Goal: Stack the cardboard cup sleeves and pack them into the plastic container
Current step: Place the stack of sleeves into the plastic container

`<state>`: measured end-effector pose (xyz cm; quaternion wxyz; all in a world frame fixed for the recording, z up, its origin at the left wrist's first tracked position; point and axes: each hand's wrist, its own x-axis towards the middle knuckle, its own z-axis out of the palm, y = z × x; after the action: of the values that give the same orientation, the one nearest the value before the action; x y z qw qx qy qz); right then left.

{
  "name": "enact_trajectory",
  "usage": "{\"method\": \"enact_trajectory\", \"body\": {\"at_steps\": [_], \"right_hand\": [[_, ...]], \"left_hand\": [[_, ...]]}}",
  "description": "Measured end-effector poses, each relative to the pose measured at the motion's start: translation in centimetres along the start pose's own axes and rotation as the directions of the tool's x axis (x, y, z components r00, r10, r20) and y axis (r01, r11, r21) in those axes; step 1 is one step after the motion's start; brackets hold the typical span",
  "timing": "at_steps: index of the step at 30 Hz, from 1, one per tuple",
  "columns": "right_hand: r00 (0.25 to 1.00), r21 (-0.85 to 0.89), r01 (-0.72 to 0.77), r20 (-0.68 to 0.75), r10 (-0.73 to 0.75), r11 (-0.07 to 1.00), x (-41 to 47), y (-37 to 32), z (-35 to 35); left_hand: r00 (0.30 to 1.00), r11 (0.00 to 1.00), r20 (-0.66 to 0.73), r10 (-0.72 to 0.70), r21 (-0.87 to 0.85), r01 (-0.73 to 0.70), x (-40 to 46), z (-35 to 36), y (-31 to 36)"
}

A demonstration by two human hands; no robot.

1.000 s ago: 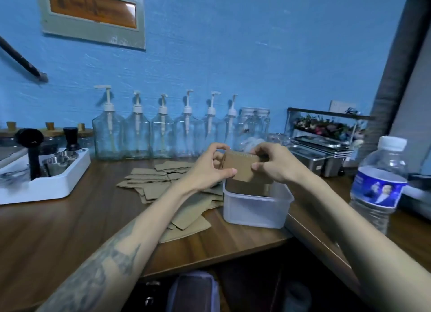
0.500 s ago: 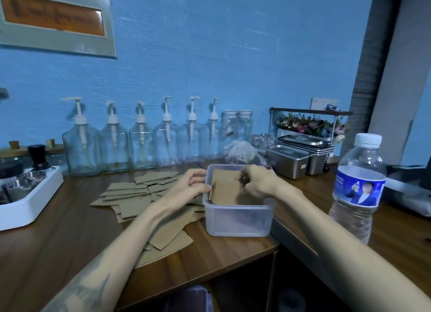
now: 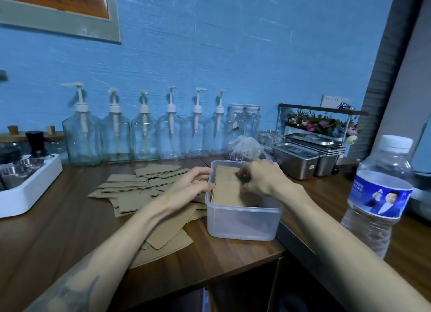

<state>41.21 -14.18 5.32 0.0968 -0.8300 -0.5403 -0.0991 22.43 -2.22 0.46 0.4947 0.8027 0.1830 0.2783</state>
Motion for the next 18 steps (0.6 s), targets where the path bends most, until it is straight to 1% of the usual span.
{"method": "enact_trajectory", "body": {"at_steps": [3, 10, 15, 18], "right_hand": [[1.0, -0.019, 0.004, -0.003, -0.004, 1.0, 0.0, -0.1, 0.0], [1.0, -0.004, 0.006, -0.008, -0.006, 1.0, -0.4, -0.2, -0.2], [0.999, 0.106, 0.028, -0.04, -0.024, 0.994, -0.5, -0.9, -1.4], [0.993, 0.173, 0.098, -0.077, -0.085, 0.98, -0.5, -2.3, -2.2]], "left_hand": [[1.0, 1.0, 0.002, 0.006, 0.004, -0.006, -0.2, -0.1, 0.0], [0.999, 0.999, -0.015, 0.031, 0.011, -0.03, -0.8, -0.8, -0.1], [0.991, 0.992, -0.106, 0.081, 0.104, -0.07, -1.1, -2.4, -0.1], [0.982, 0.982, -0.171, 0.085, 0.182, -0.054, -1.6, -4.4, 0.2]]}}
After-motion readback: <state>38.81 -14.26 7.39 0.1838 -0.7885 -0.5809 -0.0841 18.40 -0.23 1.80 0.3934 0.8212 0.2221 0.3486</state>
